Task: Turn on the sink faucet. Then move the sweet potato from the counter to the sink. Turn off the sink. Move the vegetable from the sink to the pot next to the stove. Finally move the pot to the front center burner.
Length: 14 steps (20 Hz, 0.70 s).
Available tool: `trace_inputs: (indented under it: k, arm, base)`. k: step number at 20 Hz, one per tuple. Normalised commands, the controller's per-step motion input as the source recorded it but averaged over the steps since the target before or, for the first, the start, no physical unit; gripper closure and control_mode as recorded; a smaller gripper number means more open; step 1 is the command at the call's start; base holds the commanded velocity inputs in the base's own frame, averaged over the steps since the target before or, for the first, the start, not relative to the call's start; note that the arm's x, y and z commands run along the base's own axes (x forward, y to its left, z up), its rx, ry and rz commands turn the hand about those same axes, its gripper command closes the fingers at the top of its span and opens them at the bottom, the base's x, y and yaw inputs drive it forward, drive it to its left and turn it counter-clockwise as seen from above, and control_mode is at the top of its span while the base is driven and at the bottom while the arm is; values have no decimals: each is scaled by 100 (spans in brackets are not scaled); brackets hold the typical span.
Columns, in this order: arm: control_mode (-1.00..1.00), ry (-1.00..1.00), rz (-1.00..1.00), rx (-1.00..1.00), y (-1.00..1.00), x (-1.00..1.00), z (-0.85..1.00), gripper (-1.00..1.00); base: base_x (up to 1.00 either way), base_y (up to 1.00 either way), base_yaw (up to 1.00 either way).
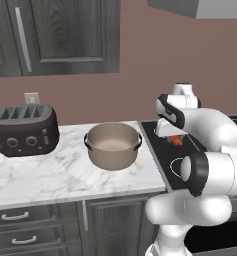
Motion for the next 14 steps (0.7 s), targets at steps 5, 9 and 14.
trace_inputs:
  k: [5,9,14]
  arm:
    - [100,0,0,0,0,0,0,100]
    - [-100,0,0,1,-2,0,0,100]
    - [-100,-1,0,0,13,2,29,100]
  base:
    - [20,-1,6]
    - [0,0,1]
    - [0,0,0]
